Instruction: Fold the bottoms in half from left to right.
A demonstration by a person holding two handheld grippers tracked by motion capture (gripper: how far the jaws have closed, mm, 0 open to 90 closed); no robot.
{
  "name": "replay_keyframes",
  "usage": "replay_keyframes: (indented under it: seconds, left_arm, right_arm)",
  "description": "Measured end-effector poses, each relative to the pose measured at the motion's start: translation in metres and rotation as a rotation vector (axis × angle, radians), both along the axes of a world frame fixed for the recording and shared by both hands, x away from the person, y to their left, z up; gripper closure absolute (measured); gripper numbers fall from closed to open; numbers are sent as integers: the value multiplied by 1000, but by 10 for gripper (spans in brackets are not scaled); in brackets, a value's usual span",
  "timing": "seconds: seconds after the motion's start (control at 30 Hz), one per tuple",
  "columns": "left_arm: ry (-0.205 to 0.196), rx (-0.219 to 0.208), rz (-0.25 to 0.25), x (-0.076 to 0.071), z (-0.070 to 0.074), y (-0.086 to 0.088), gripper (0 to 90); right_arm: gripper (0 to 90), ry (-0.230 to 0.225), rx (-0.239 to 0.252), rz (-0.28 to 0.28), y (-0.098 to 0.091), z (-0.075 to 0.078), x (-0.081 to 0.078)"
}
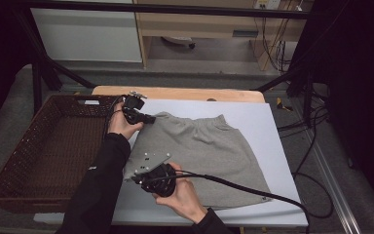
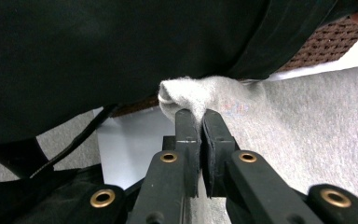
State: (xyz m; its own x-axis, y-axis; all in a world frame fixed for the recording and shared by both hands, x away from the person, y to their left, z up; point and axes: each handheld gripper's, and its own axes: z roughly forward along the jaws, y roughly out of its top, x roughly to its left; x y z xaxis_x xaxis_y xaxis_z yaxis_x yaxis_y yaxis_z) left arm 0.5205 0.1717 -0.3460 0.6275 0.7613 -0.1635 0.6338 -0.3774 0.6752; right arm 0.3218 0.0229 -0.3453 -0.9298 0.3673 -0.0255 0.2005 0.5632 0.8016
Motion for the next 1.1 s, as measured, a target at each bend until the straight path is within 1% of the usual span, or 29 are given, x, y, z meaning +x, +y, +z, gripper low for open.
replay_keyframes:
  seconds: [0.03,0.13,0.27,0.43,0.5,0.67,0.87,1.03,1.1]
  left_arm:
    - [-6,-2,-3,0,1,1,833]
    - [-8,-8,-8,-1,3,2,833]
    - [-13,0,-19,-2,8,4,833]
    - [-24,-2,-8,-3,13,8,834]
    - [-24,-10,-9,-4,15,10,834]
    - [-31,-15,-3,-4,20,13,835]
    - [-40,-15,-7,-6,25,15,836]
    - [-52,-14,-14,-9,31,17,836]
    - [-61,-16,-9,-10,33,17,836]
  right_arm:
    - [870,3,0,0,1,0,0]
    - [870,3,-1,2,2,1,0]
    - [870,-2,4,4,4,5,-1]
    - [870,-13,14,10,6,11,-2]
    - [870,-10,17,9,7,12,-2]
    - [870,-4,28,9,8,14,-2]
    - [870,-16,34,10,9,19,-2]
    - [870,-23,39,14,11,22,-3]
    - [870,-22,41,14,11,24,-4]
